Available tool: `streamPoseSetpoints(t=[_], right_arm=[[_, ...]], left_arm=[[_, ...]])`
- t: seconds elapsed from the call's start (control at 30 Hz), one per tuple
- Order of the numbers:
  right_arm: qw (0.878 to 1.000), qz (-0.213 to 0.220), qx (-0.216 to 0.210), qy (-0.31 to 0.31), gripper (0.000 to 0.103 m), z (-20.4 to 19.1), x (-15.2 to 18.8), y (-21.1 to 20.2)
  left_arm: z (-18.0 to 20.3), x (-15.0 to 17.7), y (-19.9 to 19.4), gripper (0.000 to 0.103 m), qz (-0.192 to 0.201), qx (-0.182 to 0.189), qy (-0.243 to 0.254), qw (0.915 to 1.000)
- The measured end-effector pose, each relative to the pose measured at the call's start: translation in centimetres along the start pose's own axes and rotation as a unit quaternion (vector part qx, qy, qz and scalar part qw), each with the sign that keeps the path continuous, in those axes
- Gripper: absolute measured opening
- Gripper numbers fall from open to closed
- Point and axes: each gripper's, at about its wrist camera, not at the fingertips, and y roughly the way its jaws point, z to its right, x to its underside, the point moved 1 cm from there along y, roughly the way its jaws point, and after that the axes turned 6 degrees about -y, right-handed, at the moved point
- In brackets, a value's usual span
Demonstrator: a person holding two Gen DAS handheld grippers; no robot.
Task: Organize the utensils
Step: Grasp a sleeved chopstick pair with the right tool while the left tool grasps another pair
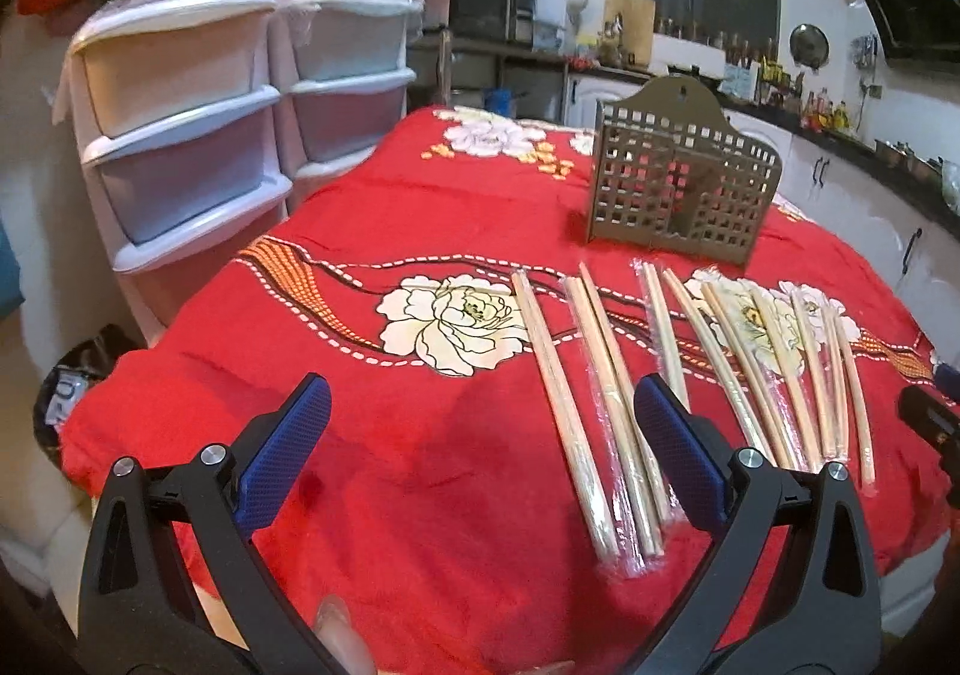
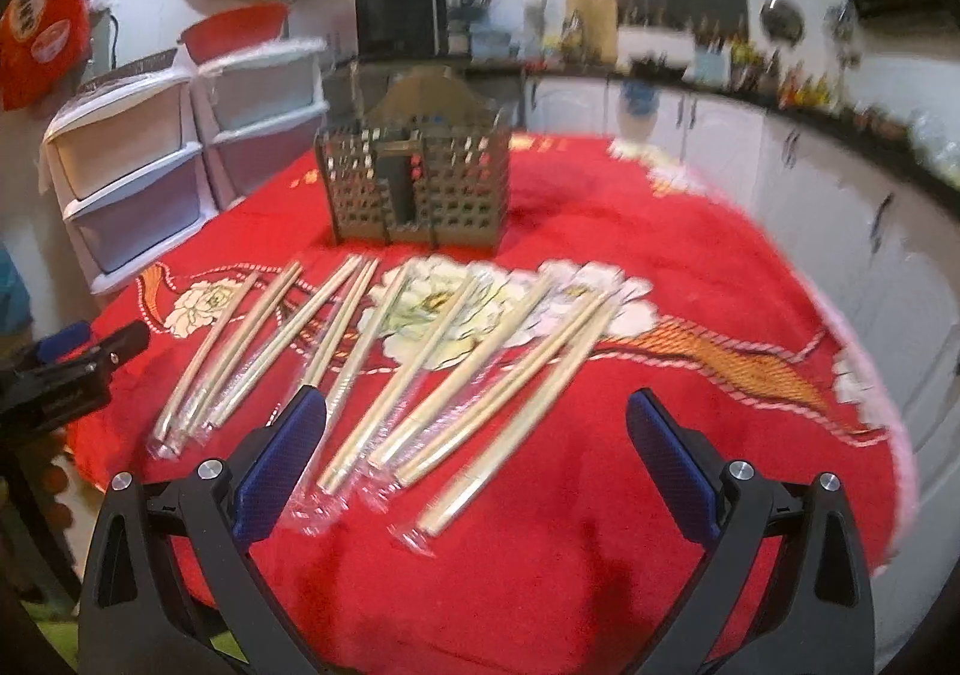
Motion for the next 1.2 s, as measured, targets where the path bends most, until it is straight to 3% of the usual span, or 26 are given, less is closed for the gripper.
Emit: streamPoseSetpoints(t=[0.13, 0.23, 0.6, 0.73, 0.93, 1.0, 1.07, 1.2], right_arm=[[0.997, -0.046, -0.044, 0.037, 0.097, 0.8, -1.7, 3.0], [0.996, -0.062, -0.050, 0.033, 0.097, 0.7, -2.6, 4.5], [0.996, -0.088, -0.013, -0.015, 0.097, 1.1, -6.7, 9.1], [0.996, -0.093, -0.007, -0.016, 0.096, 2.2, -7.7, 10.4], [0.993, -0.121, -0.003, 0.006, 0.079, 4.6, -8.7, 12.4], [0.991, -0.131, -0.004, 0.016, 0.071, 5.4, -8.8, 13.0], [0.988, -0.149, -0.018, 0.029, 0.057, 6.1, -8.8, 13.8], [0.982, -0.177, -0.045, 0.051, 0.043, 6.9, -8.8, 15.5]], left_arm=[[-0.2, -0.9, 1.5, 0.093, -0.030, 0.031, -0.008, 0.9990], [-0.4, -2.0, 2.5, 0.093, -0.036, 0.047, -0.015, 0.9981], [-0.1, -5.6, 8.5, 0.092, -0.092, 0.064, -0.019, 0.9936], [0.4, -6.3, 10.8, 0.085, -0.130, 0.076, -0.019, 0.9884], [0.3, -6.6, 13.2, 0.068, -0.172, 0.082, -0.016, 0.9816], [0.3, -6.5, 13.9, 0.051, -0.181, 0.087, -0.019, 0.9794], [0.1, -6.5, 14.6, 0.046, -0.192, 0.094, -0.028, 0.9764], [-0.1, -6.8, 15.5, 0.032, -0.198, 0.106, -0.040, 0.9735]])
